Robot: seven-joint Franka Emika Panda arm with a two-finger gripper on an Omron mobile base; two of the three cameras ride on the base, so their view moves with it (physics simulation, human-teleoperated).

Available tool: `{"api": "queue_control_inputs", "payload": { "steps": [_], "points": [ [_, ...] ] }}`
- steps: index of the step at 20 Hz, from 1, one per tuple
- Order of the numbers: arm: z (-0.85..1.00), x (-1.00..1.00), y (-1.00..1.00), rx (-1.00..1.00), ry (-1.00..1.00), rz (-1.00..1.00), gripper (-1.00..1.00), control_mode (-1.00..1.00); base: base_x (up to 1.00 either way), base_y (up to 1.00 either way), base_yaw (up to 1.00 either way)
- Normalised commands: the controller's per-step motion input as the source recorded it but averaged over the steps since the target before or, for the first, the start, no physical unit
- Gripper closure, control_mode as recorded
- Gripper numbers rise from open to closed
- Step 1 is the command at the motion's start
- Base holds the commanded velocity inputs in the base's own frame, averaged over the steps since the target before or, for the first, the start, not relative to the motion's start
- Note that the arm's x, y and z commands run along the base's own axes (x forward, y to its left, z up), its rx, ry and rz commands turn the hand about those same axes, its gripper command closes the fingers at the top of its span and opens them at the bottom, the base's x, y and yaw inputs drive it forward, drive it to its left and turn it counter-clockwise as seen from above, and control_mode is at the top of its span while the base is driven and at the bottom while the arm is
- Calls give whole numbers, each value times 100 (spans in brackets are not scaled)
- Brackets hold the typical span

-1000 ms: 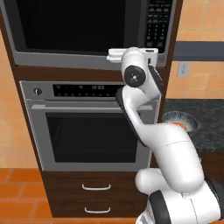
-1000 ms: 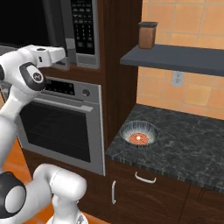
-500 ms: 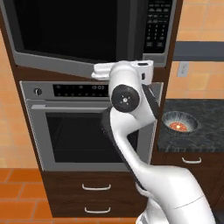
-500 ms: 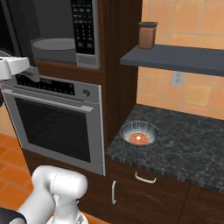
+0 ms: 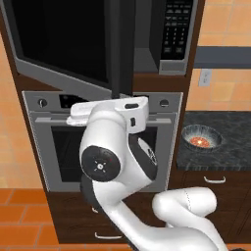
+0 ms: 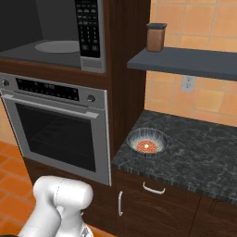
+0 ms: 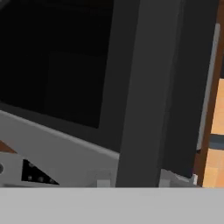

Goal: Open the microwave, place the bowl with waffle inside the microwave, then close the microwave door and turn it on.

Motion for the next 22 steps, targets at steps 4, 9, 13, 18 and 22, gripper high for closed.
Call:
{"api": "queue_control_inputs", "payload": {
  "steps": [4,9,13,18,22],
  "points": [
    [-19,-91,63,4,-3,5,-100,-100,0,0,0],
    [0,-100,-6,18,-13,8,-100,-100,0,0,0],
    [0,-100,-45,30,-5,21,-100,-100,0,0,0],
    [3,-100,-84,44,5,20,-100,-100,0,0,0],
    [6,-77,-76,45,8,34,-100,-100,0,0,0]
  ]
}}
